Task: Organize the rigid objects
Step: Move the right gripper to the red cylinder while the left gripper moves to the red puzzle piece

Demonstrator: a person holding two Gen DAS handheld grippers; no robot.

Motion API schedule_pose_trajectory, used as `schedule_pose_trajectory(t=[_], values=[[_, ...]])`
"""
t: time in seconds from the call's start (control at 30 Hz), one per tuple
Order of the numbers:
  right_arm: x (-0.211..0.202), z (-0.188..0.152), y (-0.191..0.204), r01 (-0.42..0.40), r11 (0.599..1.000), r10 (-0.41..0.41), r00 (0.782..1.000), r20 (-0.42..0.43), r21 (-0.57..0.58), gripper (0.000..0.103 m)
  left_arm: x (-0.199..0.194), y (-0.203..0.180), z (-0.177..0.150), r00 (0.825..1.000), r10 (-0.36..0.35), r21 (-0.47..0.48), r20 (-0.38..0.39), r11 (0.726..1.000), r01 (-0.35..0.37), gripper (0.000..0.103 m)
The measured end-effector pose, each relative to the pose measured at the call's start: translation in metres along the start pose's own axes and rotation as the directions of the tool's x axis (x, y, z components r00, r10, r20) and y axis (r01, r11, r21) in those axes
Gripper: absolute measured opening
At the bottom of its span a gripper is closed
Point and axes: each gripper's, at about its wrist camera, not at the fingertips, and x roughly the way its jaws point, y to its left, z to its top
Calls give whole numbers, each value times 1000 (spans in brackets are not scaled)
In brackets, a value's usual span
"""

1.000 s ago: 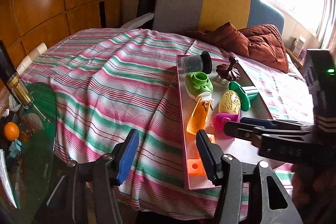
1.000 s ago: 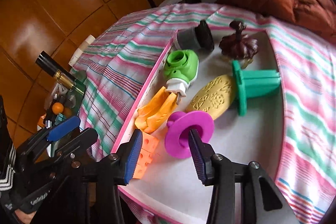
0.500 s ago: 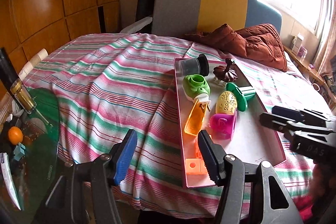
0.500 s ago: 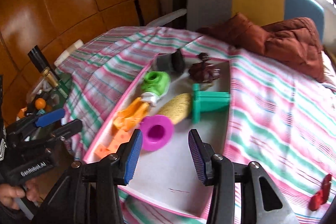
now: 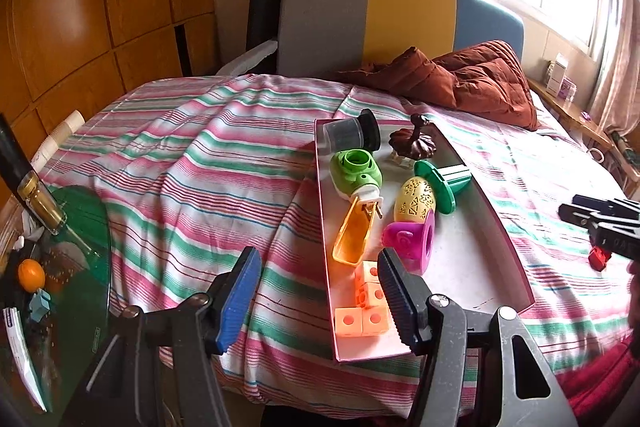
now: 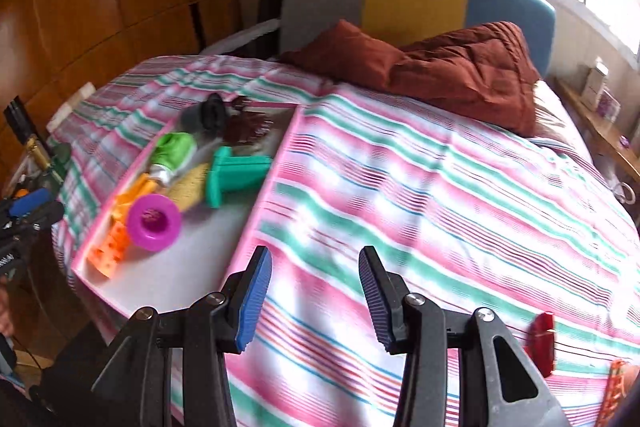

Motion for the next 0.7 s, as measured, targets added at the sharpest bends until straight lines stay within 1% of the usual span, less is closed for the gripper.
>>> schedule_pose_trajectory(t=[0.1,0.17,0.23,0.3,0.37,0.47,0.6,0.67,0.7], values=[[-5,-6,-34,69,996,-69,998,-1,48,46,0,-2,0,1000,8,5,2,1000,-8,62],[-9,-10,-61,122,987,-123,992,2,108,46,-1,-3,1,1000,7,5,3,1000,-7,62],[-14,-17,-89,182,968,-186,982,11,171,46,-1,-5,2,1000,6,12,3,1000,-7,62],[-19,-24,-119,230,939,-240,971,10,256,46,-1,-7,3,1000,3,19,6,1000,-3,62],[-23,-33,-148,263,893,-282,959,-2,364,46,-1,-10,3,1000,3,30,5,1000,-3,62],[-28,-45,-182,276,806,-302,952,-36,524,46,-2,-15,3,1000,5,43,6,999,-5,62],[-34,-54,-204,300,726,-332,941,-66,618,46,-1,-21,5,1000,2,59,5,998,-2,62],[-35,-61,-213,327,684,-345,933,-105,653,46,-2,-24,5,1000,2,65,9,998,-3,62],[-35,-65,-218,326,662,-339,933,-119,675,46,-1,-25,5,1000,4,67,7,998,-4,62]])
